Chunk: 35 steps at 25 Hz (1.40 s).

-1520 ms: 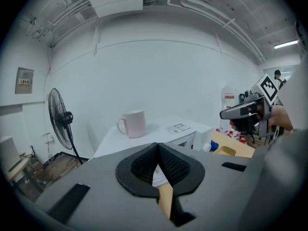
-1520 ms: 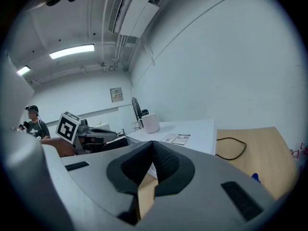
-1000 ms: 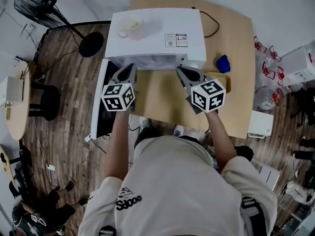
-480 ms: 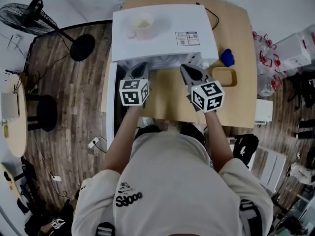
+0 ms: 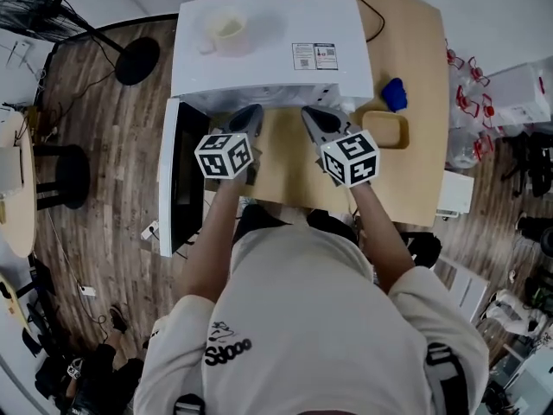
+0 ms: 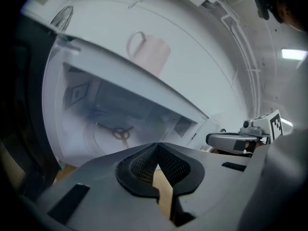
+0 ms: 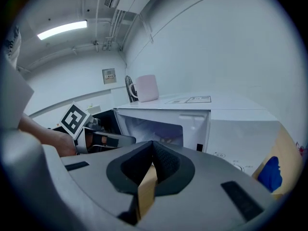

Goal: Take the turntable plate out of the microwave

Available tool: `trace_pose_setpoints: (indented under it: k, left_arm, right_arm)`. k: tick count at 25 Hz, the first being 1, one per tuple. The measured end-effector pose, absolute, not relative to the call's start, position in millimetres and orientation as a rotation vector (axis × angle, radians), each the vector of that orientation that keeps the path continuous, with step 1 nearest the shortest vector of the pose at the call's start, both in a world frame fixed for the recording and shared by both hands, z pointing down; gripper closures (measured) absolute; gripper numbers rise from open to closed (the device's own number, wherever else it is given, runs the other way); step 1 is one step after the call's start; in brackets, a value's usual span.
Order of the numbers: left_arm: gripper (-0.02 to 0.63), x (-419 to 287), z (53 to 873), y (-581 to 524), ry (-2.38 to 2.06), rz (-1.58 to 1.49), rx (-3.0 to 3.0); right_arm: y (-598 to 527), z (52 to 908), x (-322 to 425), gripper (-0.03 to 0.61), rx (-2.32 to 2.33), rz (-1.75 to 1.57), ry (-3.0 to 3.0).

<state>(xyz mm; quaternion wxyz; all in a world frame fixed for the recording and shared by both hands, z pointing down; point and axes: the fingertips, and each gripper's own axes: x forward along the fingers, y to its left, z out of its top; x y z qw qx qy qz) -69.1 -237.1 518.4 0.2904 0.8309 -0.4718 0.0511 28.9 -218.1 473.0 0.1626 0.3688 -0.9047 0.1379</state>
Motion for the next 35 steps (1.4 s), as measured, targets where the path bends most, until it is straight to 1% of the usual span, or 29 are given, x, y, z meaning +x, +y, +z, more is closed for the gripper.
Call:
trace_pose_setpoints:
  k: [4,9,13,14,17,21,32,35]
  left_arm:
    - [0.597,-78,552,-240,-1.271,0.115,2.045]
    - [0.596,-87,579,-248,-1.253,0.05,1.927]
    - [0.592,-94,600,-253,-1.215,-0.064,1.783]
    - [0.588,-95,604,-253,-1.199,-0.112,1.74]
    - [0.534,-95,613,-256,-1.144,-0.221,1.648]
    - [0.508,-94,622,-259,-1.104,-0.301,1.58]
    - [0.502,-84,627,-272,-1.061,-0.493,1.417]
    - [0.513,-83,632,-274,-1.069,-0.508,1.367]
  right_arm:
    - [-227,485,27,0.572,1.082,0.351,-2.56]
    - [-234,507,11,0.572,0.989,0.48,-2.561]
    - [-242,521,4,0.572,1.005,0.432,-2.51]
    - [-243,523,4,0.572,1.014,0.425,-2.508]
    - [-244,525,2,0.572,1.042,0.423,-2.513]
    - [-243,534,-1,0.572,1.046,0.451,-2.5]
    - [-237,538,7,0.572,1.082,0.512,-2.494]
    - [-234,541,8,0.572,1.081,0.515,-2.485]
